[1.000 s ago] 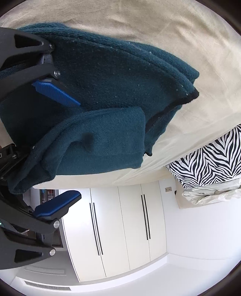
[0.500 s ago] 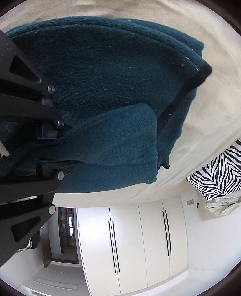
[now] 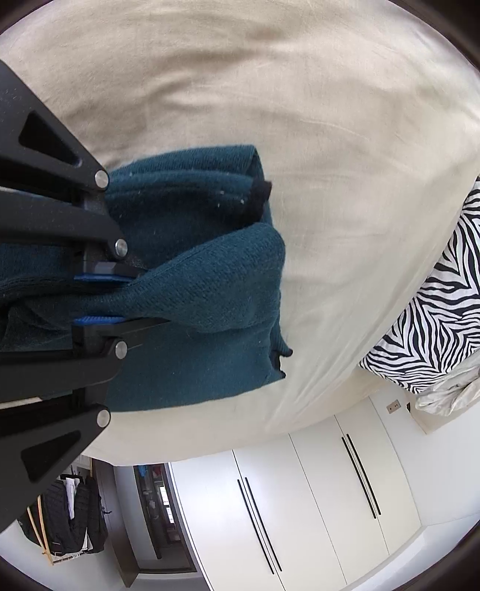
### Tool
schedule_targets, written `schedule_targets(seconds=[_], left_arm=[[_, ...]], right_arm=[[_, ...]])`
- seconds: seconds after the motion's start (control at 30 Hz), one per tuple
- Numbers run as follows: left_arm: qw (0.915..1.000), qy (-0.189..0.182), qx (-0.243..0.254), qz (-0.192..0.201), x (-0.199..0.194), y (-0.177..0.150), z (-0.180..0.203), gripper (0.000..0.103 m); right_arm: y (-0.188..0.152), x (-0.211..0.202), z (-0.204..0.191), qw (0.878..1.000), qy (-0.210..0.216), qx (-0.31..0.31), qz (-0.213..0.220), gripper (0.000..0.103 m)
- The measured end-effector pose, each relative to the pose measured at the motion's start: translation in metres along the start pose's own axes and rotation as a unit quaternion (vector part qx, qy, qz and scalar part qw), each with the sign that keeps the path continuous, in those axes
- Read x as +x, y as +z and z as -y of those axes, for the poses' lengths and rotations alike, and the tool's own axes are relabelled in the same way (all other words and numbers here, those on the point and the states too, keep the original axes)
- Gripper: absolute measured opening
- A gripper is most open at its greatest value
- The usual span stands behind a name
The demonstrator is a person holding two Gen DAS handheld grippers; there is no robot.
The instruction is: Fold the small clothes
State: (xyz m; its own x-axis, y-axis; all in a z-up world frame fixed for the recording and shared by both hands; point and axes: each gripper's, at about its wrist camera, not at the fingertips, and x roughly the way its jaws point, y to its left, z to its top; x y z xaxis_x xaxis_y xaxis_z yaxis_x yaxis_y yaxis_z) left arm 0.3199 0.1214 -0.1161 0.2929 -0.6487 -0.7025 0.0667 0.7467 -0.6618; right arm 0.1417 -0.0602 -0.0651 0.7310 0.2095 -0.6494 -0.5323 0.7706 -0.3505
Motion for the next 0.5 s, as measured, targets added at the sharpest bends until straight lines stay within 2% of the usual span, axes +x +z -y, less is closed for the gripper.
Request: schedule_targets(seconds=[0.17,0.43,0.5], left_arm=[[0.9999,-0.006,-0.007,0.005,0.006,-0.002,-0.022,0.015],[0.9999,0.006,0.004,0.013,-0.010,-0.003,-0.027,0.015],[0.9999,0.008,-0.001,0.011,-0.009,-0.007,-0.031,0.015]], right_arm=[[0.000,0.025,-0.009,0.999,0.012,-0.020,-0.028,0.012],[0.005,0.017,-0.022,0.999,0.023,-0.037,-0.018,0.012],[0.008,0.026,-0.022,0.999,0.028,-0.037,-0.020,0.012]])
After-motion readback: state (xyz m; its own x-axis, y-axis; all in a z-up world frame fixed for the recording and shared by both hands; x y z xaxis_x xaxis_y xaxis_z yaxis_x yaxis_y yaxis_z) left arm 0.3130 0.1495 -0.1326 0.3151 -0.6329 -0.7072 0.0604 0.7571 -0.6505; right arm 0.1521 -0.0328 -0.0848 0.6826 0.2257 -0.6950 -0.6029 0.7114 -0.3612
